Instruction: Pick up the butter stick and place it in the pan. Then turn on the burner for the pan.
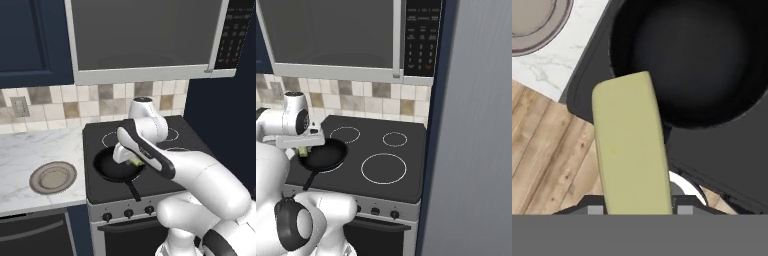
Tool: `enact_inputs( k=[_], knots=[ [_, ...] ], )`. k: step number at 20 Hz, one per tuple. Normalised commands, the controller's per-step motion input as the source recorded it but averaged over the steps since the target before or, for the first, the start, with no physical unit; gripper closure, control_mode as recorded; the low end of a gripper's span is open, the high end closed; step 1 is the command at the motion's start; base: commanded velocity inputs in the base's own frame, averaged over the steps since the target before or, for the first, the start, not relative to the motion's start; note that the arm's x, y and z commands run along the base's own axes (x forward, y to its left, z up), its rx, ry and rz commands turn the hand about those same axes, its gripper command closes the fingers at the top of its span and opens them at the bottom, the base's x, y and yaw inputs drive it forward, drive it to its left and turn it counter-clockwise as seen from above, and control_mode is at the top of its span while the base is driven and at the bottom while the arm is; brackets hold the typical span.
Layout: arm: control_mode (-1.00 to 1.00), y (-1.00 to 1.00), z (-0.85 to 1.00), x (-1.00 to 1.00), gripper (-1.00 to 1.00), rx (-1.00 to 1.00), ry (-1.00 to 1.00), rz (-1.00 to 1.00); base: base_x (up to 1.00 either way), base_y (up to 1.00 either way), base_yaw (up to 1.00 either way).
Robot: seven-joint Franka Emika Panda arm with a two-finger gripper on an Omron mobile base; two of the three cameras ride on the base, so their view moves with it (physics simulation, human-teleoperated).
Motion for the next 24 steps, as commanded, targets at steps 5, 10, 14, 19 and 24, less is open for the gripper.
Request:
enact_inputs(
  k=[5,10,14,19,24],
  knots=[
    [-1.00,-0.03,-0.01,0.36,1.00,0.00,0.00,-0.21,0.00,0.00,0.00],
    [-1.00,0.00,0.00,0.29,1.00,0.00,0.01,-0.23,0.00,0.00,0.00],
    [-1.00,0.00,-0.04,0.17,1.00,0.00,0.07,-0.23,0.00,0.00,0.00],
    [-1.00,0.00,-0.19,0.02,1.00,0.00,0.07,-0.22,0.00,0.00,0.00],
    [-1.00,0.00,-0.32,0.02,1.00,0.00,0.04,-0.19,0.00,0.00,0.00]
  ],
)
